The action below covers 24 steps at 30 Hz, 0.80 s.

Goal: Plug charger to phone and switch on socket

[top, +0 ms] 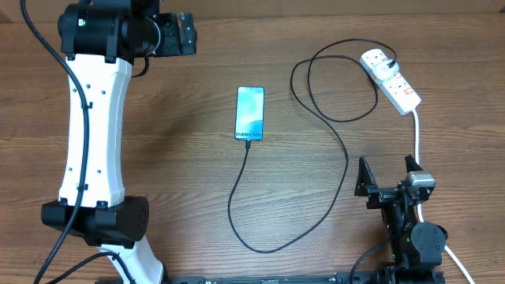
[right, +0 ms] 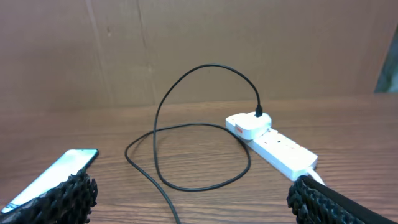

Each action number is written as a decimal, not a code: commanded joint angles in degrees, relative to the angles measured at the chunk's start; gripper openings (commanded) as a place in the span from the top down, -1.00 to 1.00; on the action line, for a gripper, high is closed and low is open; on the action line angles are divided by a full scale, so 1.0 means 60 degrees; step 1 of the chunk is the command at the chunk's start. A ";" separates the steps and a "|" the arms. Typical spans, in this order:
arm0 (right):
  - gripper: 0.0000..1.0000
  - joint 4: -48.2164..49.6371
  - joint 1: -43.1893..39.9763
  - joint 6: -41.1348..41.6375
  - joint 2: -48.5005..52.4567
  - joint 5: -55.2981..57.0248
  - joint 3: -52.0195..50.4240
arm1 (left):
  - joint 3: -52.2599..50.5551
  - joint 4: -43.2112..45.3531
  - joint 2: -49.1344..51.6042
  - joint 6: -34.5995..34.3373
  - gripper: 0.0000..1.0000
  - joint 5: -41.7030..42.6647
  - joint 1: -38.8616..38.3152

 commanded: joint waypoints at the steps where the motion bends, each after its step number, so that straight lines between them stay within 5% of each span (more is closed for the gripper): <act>1: -1.00 0.0026 0.0229 -0.0878 -0.0120 0.0186 -0.0095 | 0.0004 0.0011 -0.0011 -0.0160 -1.00 -0.0066 -0.0033; 24: -1.00 0.0062 0.0248 -0.0852 -0.0113 0.0189 -0.0095 | 0.0004 0.0011 -0.0011 -0.0164 -1.00 -0.0066 -0.0033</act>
